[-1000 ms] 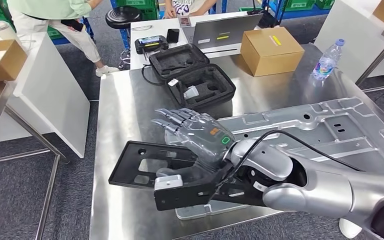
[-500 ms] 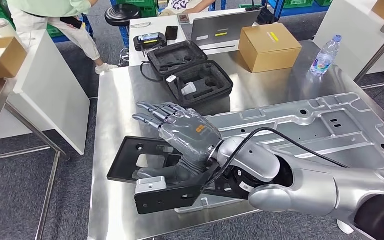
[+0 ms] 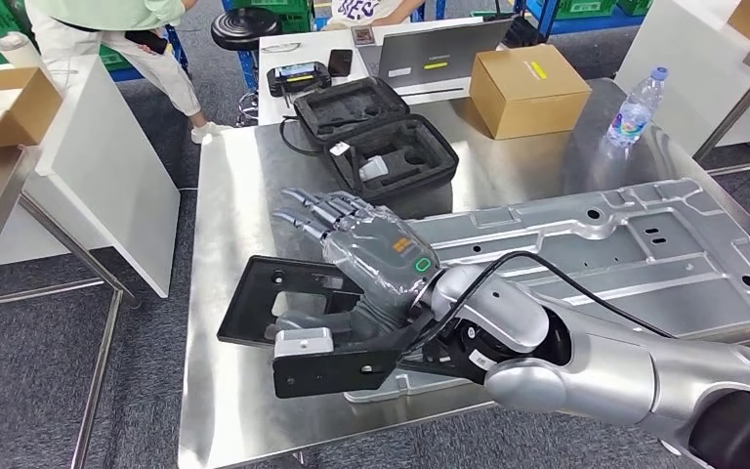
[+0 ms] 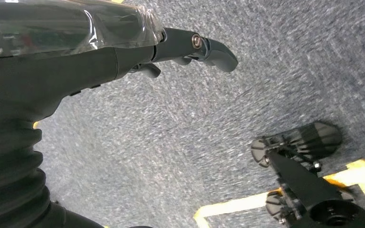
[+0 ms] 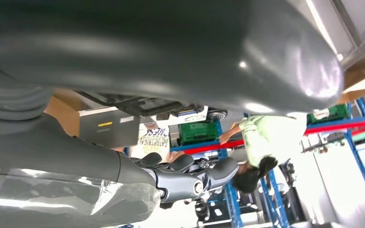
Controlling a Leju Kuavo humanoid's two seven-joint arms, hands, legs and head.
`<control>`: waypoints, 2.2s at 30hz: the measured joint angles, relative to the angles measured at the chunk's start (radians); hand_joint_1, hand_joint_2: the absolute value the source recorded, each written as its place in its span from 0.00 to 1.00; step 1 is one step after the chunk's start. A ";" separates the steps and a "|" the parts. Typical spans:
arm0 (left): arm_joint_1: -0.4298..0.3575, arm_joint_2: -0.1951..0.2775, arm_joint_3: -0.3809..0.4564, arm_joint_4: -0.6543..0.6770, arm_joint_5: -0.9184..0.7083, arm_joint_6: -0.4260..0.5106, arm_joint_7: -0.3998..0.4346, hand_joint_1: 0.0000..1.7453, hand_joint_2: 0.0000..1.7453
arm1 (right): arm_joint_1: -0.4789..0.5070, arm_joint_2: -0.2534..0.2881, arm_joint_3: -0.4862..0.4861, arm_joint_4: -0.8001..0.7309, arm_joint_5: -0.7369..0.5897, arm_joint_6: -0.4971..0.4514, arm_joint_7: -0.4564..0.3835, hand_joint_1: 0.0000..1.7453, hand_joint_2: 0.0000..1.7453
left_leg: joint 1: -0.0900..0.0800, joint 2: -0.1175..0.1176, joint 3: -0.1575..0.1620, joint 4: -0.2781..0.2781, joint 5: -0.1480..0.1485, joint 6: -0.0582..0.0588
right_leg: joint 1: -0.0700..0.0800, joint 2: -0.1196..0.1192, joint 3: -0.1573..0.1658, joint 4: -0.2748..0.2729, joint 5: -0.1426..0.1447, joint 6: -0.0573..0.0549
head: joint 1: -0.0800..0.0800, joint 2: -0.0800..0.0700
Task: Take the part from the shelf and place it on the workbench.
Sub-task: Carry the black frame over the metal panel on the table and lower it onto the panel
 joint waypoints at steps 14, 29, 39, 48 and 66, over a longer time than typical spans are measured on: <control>0.000 -0.004 -0.001 0.000 0.001 0.025 -0.056 0.00 1.00 | 0.036 0.000 -0.063 0.013 -0.046 -0.033 -0.014 0.00 0.00 | -0.018 0.002 0.070 0.032 -0.084 0.024 | 0.017 -0.005 -0.072 -0.003 0.063 -0.042 | -0.002 0.000; 0.002 -0.033 0.012 0.000 0.026 0.038 -0.132 0.00 1.00 | 0.096 -0.049 -0.196 0.034 -0.314 -0.223 -0.035 0.00 0.00 | -0.015 0.007 0.003 -0.027 0.020 0.036 | -0.001 -0.005 -0.006 0.035 -0.007 0.016 | 0.005 0.000; 0.013 -0.051 0.020 0.000 0.040 0.040 -0.143 0.00 1.00 | 0.151 -0.090 -0.296 0.030 -0.480 -0.385 -0.011 0.00 0.00 | 0.003 0.003 -0.116 0.281 -0.175 -0.023 | -0.002 -0.005 -0.069 -0.017 0.072 -0.041 | 0.000 0.000; 0.005 -0.066 0.023 0.000 0.042 0.041 -0.135 0.00 1.00 | 0.193 -0.128 -0.387 0.022 -0.616 -0.483 -0.010 0.00 0.00 | -0.012 0.002 0.136 -0.045 -0.091 0.012 | -0.006 -0.006 -0.125 -0.029 0.151 -0.003 | -0.001 0.000; 0.002 -0.080 0.024 0.001 0.050 0.047 -0.132 0.00 1.00 | 0.222 -0.158 -0.430 0.019 -0.732 -0.512 -0.049 0.00 0.00 | -0.011 0.006 -0.020 -0.006 0.031 0.005 | -0.001 -0.002 0.028 -0.014 -0.013 -0.001 | 0.001 0.000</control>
